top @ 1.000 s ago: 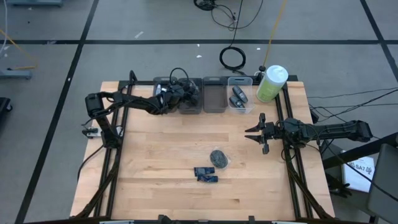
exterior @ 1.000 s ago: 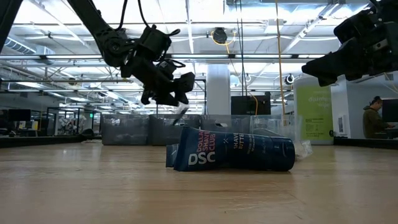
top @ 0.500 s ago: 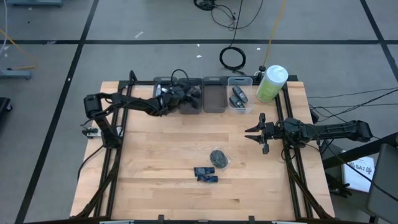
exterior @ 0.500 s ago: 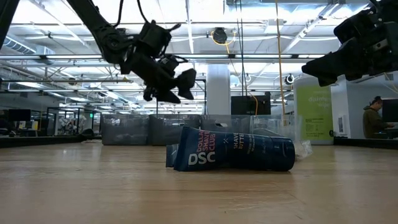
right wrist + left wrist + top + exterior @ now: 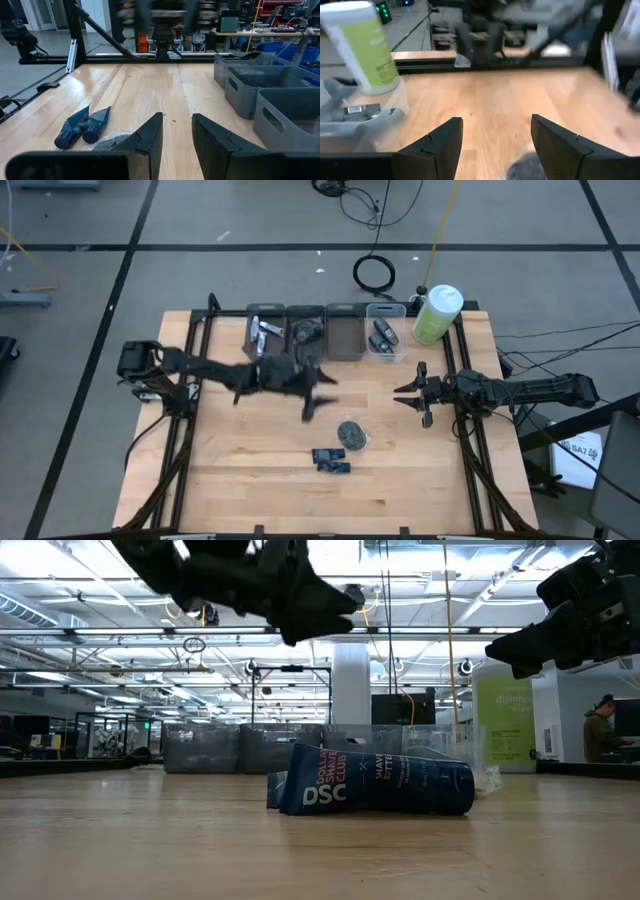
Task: Pick & Place Travel size toiletries
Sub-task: Put the hair brush into the middle black bin
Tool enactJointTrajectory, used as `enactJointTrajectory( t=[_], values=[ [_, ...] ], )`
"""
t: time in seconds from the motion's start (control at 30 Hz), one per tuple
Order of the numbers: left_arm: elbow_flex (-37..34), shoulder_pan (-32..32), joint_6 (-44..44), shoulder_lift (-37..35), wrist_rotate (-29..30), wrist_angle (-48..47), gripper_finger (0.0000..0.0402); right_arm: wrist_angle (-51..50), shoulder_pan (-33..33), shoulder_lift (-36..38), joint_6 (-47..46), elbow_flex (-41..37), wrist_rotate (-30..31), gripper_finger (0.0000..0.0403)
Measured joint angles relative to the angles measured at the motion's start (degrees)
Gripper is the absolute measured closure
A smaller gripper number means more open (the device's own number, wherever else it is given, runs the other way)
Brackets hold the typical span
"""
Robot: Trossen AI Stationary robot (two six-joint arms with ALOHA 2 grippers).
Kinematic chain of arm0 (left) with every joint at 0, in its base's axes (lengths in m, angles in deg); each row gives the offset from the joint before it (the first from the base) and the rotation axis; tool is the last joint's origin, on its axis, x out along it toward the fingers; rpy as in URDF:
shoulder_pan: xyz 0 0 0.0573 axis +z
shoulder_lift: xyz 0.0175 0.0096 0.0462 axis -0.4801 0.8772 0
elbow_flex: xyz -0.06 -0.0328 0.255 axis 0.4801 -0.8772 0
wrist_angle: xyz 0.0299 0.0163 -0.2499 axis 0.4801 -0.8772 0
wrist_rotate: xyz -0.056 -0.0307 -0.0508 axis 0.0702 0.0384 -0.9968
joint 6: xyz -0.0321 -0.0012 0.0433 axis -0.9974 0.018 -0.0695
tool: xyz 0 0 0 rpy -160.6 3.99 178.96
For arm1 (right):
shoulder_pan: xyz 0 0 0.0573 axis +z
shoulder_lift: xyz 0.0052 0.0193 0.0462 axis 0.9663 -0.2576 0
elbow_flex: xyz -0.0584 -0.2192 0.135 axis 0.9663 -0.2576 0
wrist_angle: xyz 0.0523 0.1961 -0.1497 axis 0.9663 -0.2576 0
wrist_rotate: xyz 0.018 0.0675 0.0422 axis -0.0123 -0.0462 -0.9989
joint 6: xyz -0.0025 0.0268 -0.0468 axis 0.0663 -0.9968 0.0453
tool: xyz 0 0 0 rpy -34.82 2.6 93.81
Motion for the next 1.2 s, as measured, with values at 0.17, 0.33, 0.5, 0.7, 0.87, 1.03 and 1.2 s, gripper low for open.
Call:
enactJointTrajectory(
  t=[0.17, 0.33, 0.5, 0.7, 0.87, 1.03, 1.2],
  values=[
    [6.8, -8.2, 8.4, 3.3, 8.7, -10.3, 0.0204, 0.0, 0.0, 0.0, 0.0, 0.0, 0.0, 0.0309],
    [11.6, -11.0, 10.4, 7.7, 9.1, -15.7, 0.0284, 0.0, 0.0, 0.0, 0.0, 0.0, 0.0, 0.0309],
    [12.2, -10.4, 10.4, 11.0, 5.3, -14.8, 0.0367, 0.0, 0.0, 0.0, 0.0, 0.0, 0.0, 0.0309],
    [12.1, -8.5, 7.6, 15.0, 3.8, -15.7, 0.0387, 0.0, 0.0, 0.0, 0.0, 0.0, 0.0, 0.0309],
    [12.0, -9.4, 6.2, 10.8, 3.2, -16.0, 0.0398, 0.5, 0.0, 0.0, -0.8, 0.0, 0.0, 0.0309],
    [7.3, -10.5, 9.5, -1.7, 2.2, -19.4, 0.0398, 1.7, 0.0, 0.0, -1.4, 0.0, 0.0, 0.0309],
    [-8.7, -9.5, 6.9, -19.7, 5.5, -14.1, 0.0397, 1.8, 0.0, 0.0, -1.5, 0.0, 0.0, 0.0309]
  ],
)
